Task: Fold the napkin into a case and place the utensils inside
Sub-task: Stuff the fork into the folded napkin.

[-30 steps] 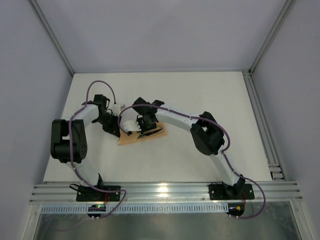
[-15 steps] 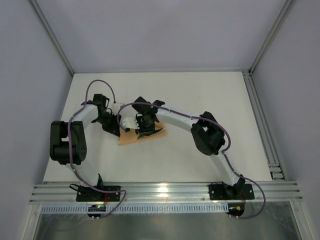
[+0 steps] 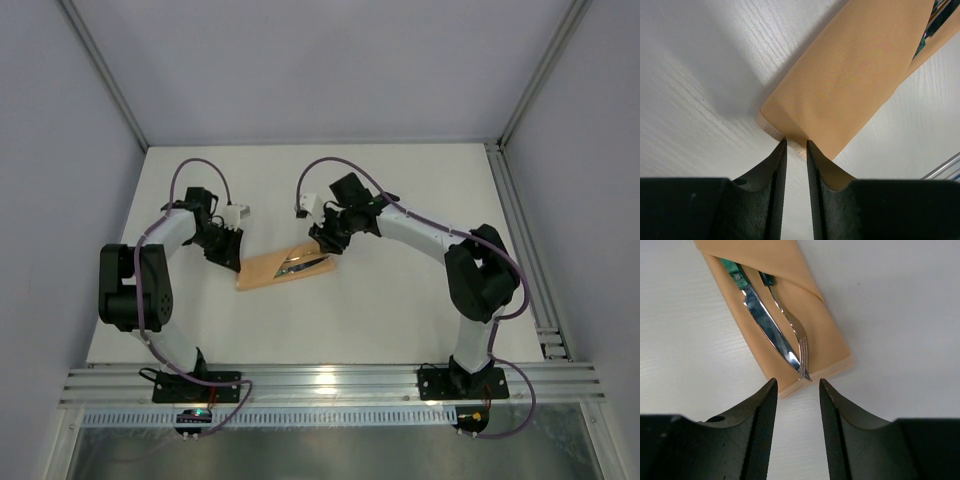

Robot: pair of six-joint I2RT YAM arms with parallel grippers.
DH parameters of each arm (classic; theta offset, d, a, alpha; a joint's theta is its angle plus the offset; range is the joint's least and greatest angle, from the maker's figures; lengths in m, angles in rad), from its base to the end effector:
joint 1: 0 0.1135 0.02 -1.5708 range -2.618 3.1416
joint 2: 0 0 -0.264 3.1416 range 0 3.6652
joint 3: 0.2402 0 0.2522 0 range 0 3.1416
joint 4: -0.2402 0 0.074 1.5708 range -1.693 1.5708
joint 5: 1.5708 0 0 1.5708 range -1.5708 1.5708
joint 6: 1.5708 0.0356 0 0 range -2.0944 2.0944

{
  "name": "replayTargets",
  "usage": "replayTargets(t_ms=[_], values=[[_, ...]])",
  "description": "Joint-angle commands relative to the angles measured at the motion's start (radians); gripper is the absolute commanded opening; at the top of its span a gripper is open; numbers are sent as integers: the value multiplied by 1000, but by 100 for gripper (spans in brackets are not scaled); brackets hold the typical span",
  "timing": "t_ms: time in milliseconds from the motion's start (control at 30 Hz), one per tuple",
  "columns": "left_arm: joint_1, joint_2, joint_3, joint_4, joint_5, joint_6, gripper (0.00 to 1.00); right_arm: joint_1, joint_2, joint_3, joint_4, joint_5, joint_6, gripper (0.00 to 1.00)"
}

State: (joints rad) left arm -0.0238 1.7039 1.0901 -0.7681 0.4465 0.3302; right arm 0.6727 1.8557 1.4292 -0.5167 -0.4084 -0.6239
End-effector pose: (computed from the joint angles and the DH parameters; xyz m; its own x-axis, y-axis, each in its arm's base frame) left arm 0.3093 -0.0227 0.1789 -0.8956 0.3139 -0.3152 0.4154 0.8436 -0.3403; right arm 0.3077 0.2632 0.2338 -0.0732 -0.7438 -0.6644 -0.9820 0.1700 -0.0821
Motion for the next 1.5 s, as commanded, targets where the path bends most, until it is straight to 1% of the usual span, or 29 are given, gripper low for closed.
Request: replayTargets(t_ms=[0, 33, 233, 400, 600, 800, 933, 967, 1000, 1067, 1167, 1233, 1267, 1333, 1367, 1400, 1467], values=[[7, -33, 5, -2, 18, 20, 24, -1, -24, -72, 151, -61, 122, 42], [5, -36, 5, -3, 17, 18, 24, -1, -12, -79, 171, -53, 144, 40], [5, -39, 1, -8, 11, 21, 25, -45, 37, -98, 247, -33, 228, 37], [5, -38, -1, -10, 9, 26, 25, -44, 63, -101, 254, -56, 228, 36], [5, -29, 5, -11, 12, 24, 25, -39, 86, -116, 225, -49, 216, 35], [7, -15, 10, -10, 12, 21, 25, -27, 112, -122, 233, -21, 225, 35], [5, -16, 11, -11, 12, 21, 25, -27, 129, -105, 224, -13, 230, 25], [5, -20, 10, -13, 12, 20, 25, -27, 135, -104, 219, -10, 231, 20], [5, -20, 10, -13, 11, 21, 25, -27, 137, -101, 212, -10, 234, 17], [5, -21, 8, -13, 9, 24, 25, -28, 137, -90, 196, -15, 230, 9], [5, -23, 11, -16, 9, 27, 25, -36, 132, -63, 129, -59, 221, 6], [7, -23, 10, -19, 11, 30, 25, -44, 143, -17, 75, -101, 202, 6], [5, -23, 11, -20, 12, 30, 25, -48, 166, 5, 7, -134, 187, 6], [5, -20, 14, -23, 12, 32, 25, -58, 203, 85, -69, -165, 178, 6], [7, -18, 16, -23, 14, 33, 25, -61, 224, 108, -133, -168, 179, 6], [5, -20, 16, -25, 14, 33, 25, -61, 262, 149, -156, -159, 184, 7], [7, -20, 17, -26, 15, 33, 25, -64, 289, 174, -186, -144, 190, 10]])
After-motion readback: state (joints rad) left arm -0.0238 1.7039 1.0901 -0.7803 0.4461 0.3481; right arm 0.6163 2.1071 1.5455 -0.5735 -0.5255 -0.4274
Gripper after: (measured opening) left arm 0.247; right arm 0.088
